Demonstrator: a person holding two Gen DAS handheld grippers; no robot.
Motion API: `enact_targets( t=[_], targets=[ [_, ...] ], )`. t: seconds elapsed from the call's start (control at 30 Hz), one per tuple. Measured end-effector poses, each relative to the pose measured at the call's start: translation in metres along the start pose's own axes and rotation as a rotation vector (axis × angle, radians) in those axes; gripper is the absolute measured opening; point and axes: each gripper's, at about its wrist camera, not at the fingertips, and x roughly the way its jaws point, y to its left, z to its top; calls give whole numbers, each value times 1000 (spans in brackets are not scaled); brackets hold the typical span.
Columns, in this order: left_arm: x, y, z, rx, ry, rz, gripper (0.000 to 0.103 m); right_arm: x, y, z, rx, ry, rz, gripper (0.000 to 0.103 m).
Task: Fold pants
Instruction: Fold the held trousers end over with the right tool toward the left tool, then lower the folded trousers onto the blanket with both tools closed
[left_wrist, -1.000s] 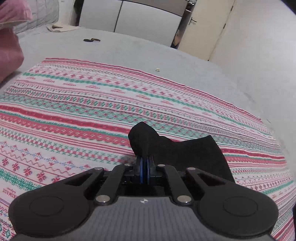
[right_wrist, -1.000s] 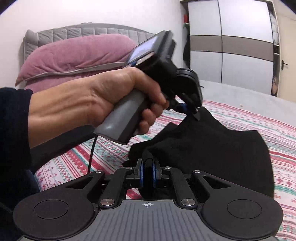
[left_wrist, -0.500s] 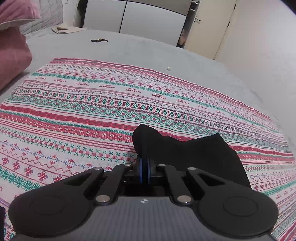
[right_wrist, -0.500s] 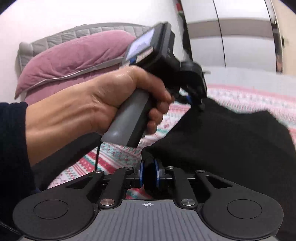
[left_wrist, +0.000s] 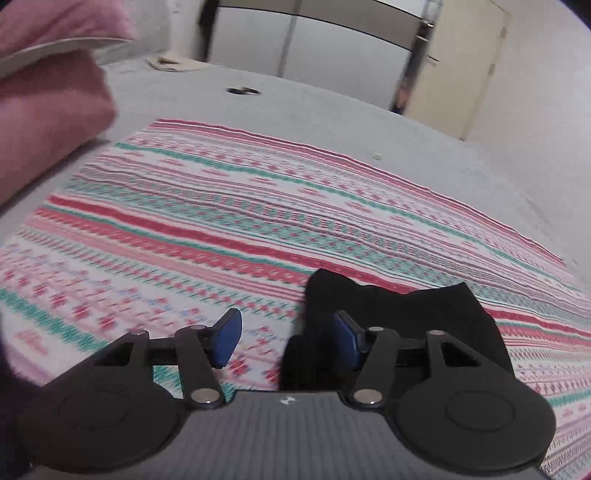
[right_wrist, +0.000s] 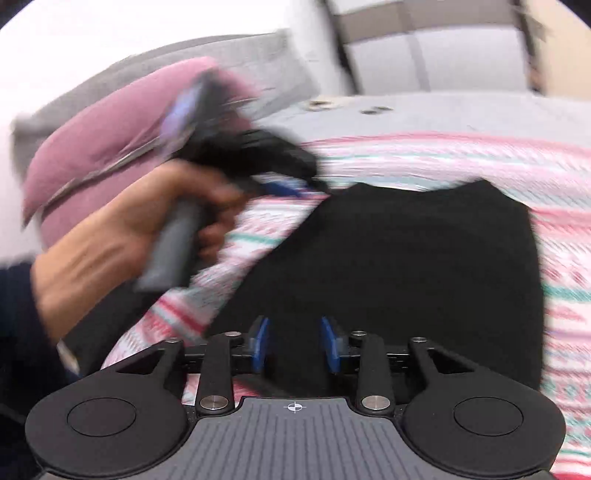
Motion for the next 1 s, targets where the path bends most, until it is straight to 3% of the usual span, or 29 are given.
enact_targets(
  t=[0.1,0.17,0.3,0.33,0.43,0.5,0.83,1.0],
  targets=[
    [-21,-20,-15,82,-17,101,88,-10,-31,7,83,9,-61,36],
    [-32,-33,-28,145,-24,114,93,-17,-49,14,130,2,-125,36],
    [-41,-48,-49,180,-6,122,93,-21,-86,25,316,-4,-136,37],
    [-42,-49,-53,176,-6,129,91,-20,-91,25,324,-1,-151,37],
    [-38,-52,-62,186,19,108,70,-13,-104,20,345,28,-200,38],
    [-29,-52,-65,194,54,114,68,-10,-107,14,366,43,-187,38],
    [-23,-44,-68,178,76,126,68,3,-91,6,219,72,-223,43],
    [-24,-40,-66,153,84,121,75,1,-88,12,178,82,-232,48]
  ],
)
